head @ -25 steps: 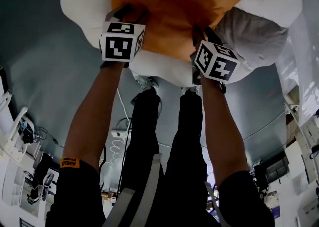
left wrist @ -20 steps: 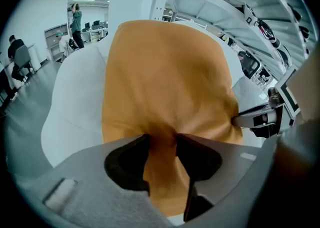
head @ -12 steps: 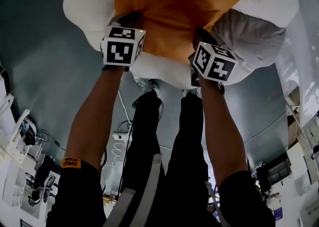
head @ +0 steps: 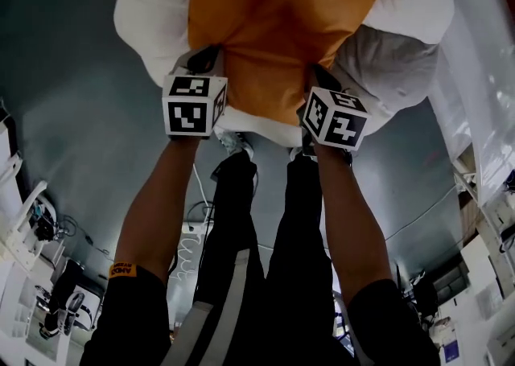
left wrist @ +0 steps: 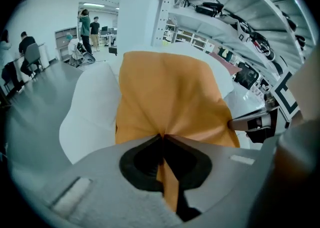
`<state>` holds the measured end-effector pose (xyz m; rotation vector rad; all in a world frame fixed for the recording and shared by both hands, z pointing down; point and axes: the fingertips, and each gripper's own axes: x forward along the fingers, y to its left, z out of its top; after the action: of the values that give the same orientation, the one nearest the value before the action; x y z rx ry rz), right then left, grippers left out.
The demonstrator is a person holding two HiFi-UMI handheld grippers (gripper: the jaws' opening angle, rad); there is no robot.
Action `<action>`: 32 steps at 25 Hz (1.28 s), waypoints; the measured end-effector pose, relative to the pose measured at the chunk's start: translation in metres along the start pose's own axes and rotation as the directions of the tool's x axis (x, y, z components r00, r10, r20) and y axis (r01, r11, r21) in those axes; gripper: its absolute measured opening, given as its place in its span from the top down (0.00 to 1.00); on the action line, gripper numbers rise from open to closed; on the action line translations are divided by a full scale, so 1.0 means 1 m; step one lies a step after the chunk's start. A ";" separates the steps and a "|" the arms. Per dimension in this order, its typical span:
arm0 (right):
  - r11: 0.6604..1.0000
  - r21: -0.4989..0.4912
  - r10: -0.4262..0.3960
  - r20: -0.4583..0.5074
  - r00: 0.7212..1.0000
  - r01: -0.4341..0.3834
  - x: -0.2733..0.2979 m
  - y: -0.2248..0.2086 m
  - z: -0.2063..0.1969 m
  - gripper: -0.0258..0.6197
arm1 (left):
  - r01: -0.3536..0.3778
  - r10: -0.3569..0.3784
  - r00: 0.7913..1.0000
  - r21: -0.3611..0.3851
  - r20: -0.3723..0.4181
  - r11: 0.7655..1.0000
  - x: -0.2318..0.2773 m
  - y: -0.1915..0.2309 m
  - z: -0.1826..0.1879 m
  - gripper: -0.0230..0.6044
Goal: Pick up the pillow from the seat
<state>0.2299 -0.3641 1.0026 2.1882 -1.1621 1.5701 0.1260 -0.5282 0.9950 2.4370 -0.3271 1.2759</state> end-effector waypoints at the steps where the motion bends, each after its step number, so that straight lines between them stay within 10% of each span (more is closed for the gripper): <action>1: 1.000 -0.007 -0.003 0.006 1.000 0.003 -0.010 0.004 0.001 0.95 | 0.005 -0.005 1.000 -0.010 0.008 1.000 -0.010 -0.002 0.001 0.95; 32: 0.985 -0.167 0.072 0.161 0.984 -0.044 -0.303 0.122 0.087 0.95 | -0.008 0.050 0.960 -0.151 0.276 0.989 -0.323 -0.063 0.099 0.95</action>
<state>0.1692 -0.3519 0.6704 2.2303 -1.3624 1.2815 0.0409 -0.5024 0.6629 2.4896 -0.5160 0.8812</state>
